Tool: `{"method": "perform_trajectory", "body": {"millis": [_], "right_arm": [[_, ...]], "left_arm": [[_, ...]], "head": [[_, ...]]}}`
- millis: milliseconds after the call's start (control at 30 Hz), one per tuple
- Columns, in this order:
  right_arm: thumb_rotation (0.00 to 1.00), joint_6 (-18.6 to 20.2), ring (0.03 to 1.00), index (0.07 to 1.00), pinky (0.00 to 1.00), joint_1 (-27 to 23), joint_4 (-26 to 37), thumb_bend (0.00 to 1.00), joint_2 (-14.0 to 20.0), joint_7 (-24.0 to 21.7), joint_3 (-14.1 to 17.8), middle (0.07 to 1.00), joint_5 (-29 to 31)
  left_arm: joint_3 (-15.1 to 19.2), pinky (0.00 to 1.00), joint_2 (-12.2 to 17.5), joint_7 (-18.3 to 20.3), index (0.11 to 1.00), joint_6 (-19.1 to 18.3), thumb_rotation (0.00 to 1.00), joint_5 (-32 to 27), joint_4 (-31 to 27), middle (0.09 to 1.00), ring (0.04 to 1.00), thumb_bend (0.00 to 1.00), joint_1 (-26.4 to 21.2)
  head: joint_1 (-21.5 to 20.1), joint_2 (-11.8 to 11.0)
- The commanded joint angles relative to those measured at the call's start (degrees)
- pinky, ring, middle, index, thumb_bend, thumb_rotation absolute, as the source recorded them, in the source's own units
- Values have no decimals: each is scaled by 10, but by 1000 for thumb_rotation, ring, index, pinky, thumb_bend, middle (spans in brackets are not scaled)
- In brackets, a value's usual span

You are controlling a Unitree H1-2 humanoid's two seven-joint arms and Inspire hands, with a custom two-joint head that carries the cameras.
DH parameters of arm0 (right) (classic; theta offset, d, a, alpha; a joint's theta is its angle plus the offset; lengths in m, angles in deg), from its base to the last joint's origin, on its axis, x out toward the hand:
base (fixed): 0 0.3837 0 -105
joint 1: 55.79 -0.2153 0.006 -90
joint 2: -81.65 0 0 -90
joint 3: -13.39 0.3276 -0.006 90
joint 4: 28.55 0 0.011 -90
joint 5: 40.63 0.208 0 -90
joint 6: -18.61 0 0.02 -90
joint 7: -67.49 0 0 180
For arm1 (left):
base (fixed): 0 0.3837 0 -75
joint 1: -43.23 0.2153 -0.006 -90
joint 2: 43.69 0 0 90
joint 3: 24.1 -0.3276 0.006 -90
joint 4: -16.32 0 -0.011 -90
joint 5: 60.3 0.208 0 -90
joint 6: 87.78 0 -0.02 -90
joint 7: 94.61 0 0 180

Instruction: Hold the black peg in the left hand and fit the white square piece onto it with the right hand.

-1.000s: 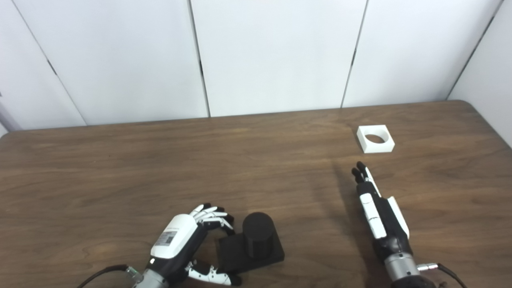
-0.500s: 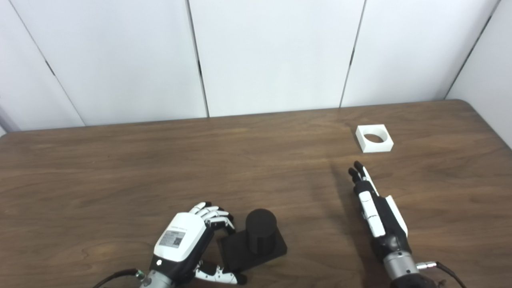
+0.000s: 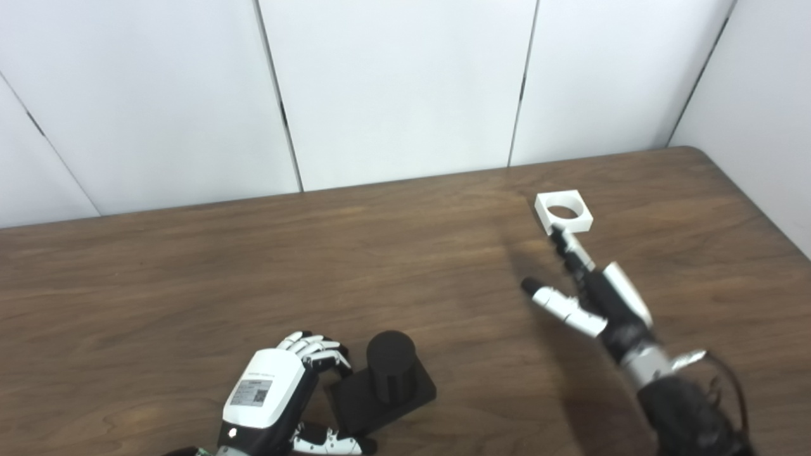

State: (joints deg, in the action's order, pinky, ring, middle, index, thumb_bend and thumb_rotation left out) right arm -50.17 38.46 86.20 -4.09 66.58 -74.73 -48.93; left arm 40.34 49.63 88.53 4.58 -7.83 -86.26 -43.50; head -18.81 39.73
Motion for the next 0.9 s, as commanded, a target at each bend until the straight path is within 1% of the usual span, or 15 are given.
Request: {"method": "perform_trajectory", "body": {"millis": [0,100,133,200,233,333,367,467,500,567,700,800,867], "right_arm": [[420,4,998,997,1000,-30,12,881,25,-18,9,997,-9],[353,22,1000,996,971,-54,8,913,47,-34,18,1000,-5],[339,25,1000,995,965,-64,3,919,57,-39,19,1000,-11],[306,25,1000,990,955,-83,-8,941,77,-49,18,1000,-22],[281,23,994,990,947,-97,-17,957,92,-56,16,1000,-33],[272,30,998,990,952,-131,-38,972,128,-76,4,1000,-65],[268,32,1000,989,973,-141,-44,984,137,-82,0,1000,-73],[219,38,1000,977,998,-178,-65,999,173,-106,-26,1000,-118],[208,39,1000,971,999,-184,-68,1000,179,-111,-31,1000,-127],[189,38,1000,960,1000,-208,-88,1000,199,-124,-52,1000,-158],[155,40,1000,944,1000,-246,-124,1000,217,-153,-83,1000,-198],[171,41,1000,954,1000,-279,-158,998,230,-181,-114,1000,-236],[160,42,1000,955,1000,-302,-181,987,234,-197,-131,1000,-257]], "left_arm": [[-16,867,0,35,487,-10,45,27,11,759,812,518,8],[-15,861,0,38,487,-12,45,27,9,759,810,518,8],[-16,860,0,38,487,-12,45,28,9,759,810,518,8],[-16,858,-1,37,487,-13,45,29,9,756,810,518,9],[-17,856,-1,36,487,-13,44,29,8,755,810,518,9],[-17,854,0,37,487,-12,44,27,8,756,809,518,9],[-16,850,0,36,487,-11,44,25,8,755,806,518,9],[-16,849,0,38,487,-11,44,22,5,755,805,518,11],[-16,850,0,39,487,-11,44,22,4,755,806,518,12],[-15,854,1,39,487,-10,44,19,3,755,806,518,13],[-14,851,1,37,487,-7,44,16,3,752,802,518,14],[-14,843,1,34,487,-4,44,16,4,749,799,518,14],[-13,838,0,32,487,-4,44,17,5,746,796,518,15]], "head": [[-1,-1],[-1,-1],[-5,-6],[-8,-8],[-9,-10],[-9,-10],[-9,-10],[-12,-13],[-12,-13],[-12,-13],[-15,-15],[-15,-16],[-15,-17]]}}
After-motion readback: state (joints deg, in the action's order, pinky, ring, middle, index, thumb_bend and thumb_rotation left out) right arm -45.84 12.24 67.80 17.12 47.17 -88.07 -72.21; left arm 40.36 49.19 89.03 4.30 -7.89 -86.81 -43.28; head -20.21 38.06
